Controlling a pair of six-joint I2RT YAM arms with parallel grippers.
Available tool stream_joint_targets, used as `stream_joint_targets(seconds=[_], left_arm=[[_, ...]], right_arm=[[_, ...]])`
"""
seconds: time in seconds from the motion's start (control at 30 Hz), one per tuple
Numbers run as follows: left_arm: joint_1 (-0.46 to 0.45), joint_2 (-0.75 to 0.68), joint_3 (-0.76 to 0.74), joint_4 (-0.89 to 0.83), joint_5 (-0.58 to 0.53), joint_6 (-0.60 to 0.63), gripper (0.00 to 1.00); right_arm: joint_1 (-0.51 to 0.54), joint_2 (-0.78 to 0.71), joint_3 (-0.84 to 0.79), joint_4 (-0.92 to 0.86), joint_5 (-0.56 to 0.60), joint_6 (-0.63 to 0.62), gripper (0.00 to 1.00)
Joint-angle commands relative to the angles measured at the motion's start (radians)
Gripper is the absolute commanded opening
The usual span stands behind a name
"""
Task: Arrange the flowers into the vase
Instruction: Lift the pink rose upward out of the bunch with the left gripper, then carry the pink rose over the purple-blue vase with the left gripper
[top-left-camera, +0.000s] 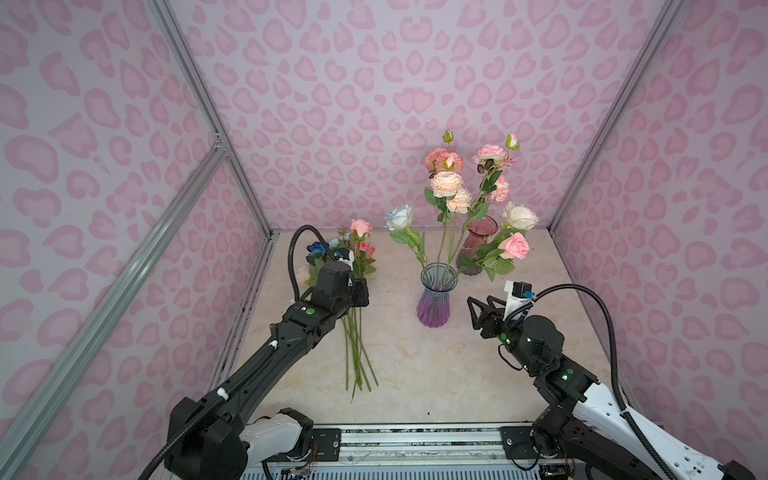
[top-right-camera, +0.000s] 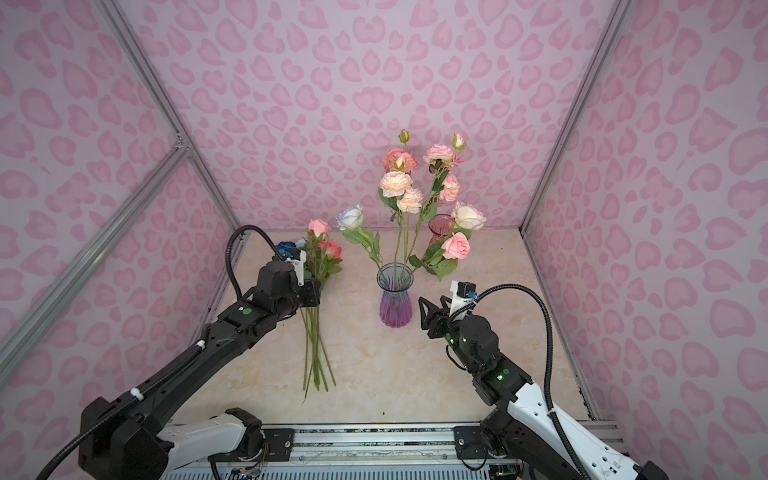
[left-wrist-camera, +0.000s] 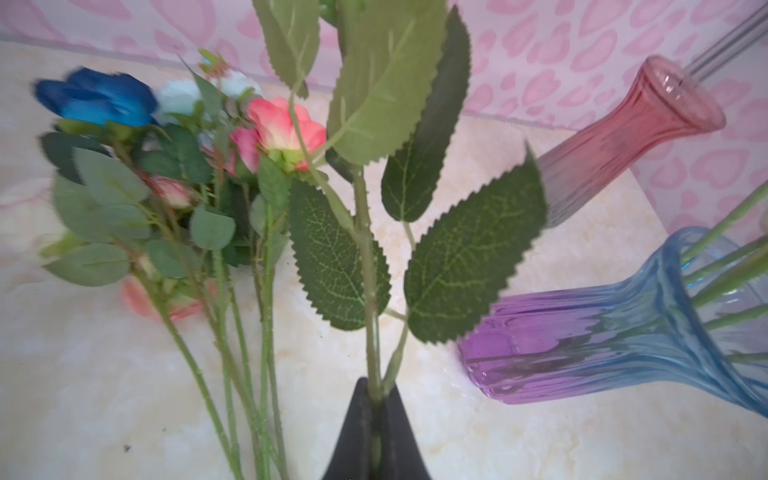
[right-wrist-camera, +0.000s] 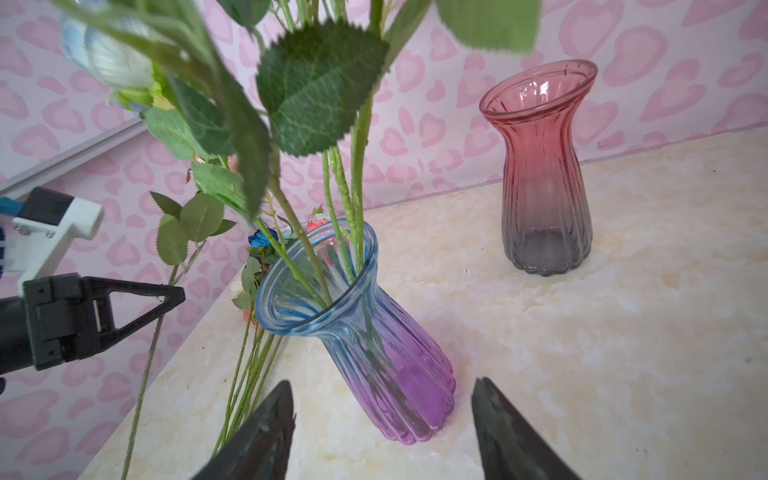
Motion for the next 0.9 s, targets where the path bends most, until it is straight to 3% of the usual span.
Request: stream_joint_targets(seconds=[0.0, 0.17, 0.37, 0.53, 0.87], left_arm=[[0.001, -0.118, -0.031, -0.004, -0.148, -0.007, 0.03], [-0.006, -0.325, -0.087, 0.14, -0.145, 0.096, 0.03], [-0.114, -0.39, -0.076, 0.398, -0.099, 0.242, 0.03], [-0.258, -0.334, -0.007, 0.606, -0.093, 0.346, 0.03], [-0.371, -0.092, 0.243, 0.858, 0.074, 0.344, 0.03]], right_arm=[[0.004, -0.006, 0.011, -0.02, 0.0, 0.0, 0.68], [0.006, -0.019, 0.034, -0.048, 0.008, -0.045, 0.67], [0.004, -0.048, 0.016, -0.081, 0.022, -0.039, 0.67], [0.004, -0.052, 0.024, -0.097, 0.025, -0.042, 0.67], [0.004, -0.048, 0.033, -0.098, 0.055, -0.06, 0.68]])
